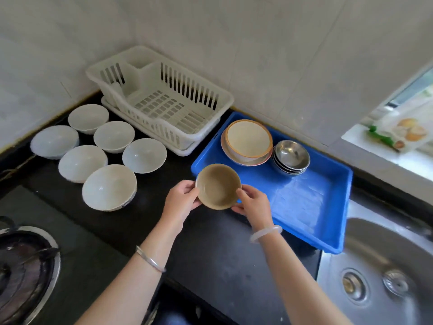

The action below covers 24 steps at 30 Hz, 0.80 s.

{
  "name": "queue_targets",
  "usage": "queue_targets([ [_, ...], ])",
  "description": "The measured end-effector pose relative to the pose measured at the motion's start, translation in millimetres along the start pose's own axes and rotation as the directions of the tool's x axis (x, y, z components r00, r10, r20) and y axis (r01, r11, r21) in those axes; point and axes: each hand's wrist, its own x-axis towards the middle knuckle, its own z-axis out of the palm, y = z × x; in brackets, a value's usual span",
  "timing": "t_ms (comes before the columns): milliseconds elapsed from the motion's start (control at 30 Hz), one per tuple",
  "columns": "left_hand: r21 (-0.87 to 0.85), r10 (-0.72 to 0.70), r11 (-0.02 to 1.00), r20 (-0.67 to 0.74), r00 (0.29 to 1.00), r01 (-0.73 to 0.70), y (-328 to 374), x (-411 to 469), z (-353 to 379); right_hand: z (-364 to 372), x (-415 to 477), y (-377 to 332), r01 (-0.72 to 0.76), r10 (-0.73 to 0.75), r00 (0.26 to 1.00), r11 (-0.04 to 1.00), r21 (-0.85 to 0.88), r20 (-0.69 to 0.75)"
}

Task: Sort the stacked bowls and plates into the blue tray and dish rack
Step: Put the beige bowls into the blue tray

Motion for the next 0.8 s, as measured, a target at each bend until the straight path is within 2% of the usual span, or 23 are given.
queue_targets([
  [133, 0.037, -0.016, 0.999, 0.153, 0.988, 0.011, 7.4, 4.2, 63.4, -54.7, 1.7, 0.1, -0.012, 0.030, 0.986, 0.994, 0.108, -0.164],
  [300, 0.174, -0.103, 0.983, 0.290, 0.952, 0.053, -1.2, 5.5, 145.4, -116.8, 8.9, 15.0, -0.077, 0.172, 0.908, 0.965, 0.252, -0.381],
  [500, 0.241, -0.209, 0.963, 0.369, 0.906, 0.124, -20.7, 8.6, 221.1, -168.6, 28.7, 40.5, -0.121, 0.336, 0.835, 0.885, 0.450, -0.437],
  [633, 0.233, -0.230, 0.961, 0.376, 0.897, 0.149, -30.7, 15.5, 259.4, -186.3, 47.0, 44.6, -0.100, 0.356, 0.786, 0.880, 0.464, -0.506],
  [800, 0.198, -0.204, 0.970, 0.356, 0.912, 0.139, -38.4, 33.8, 293.3, -201.0, 71.4, 41.3, -0.161, 0.397, 0.771, 0.879, 0.450, -0.499],
])
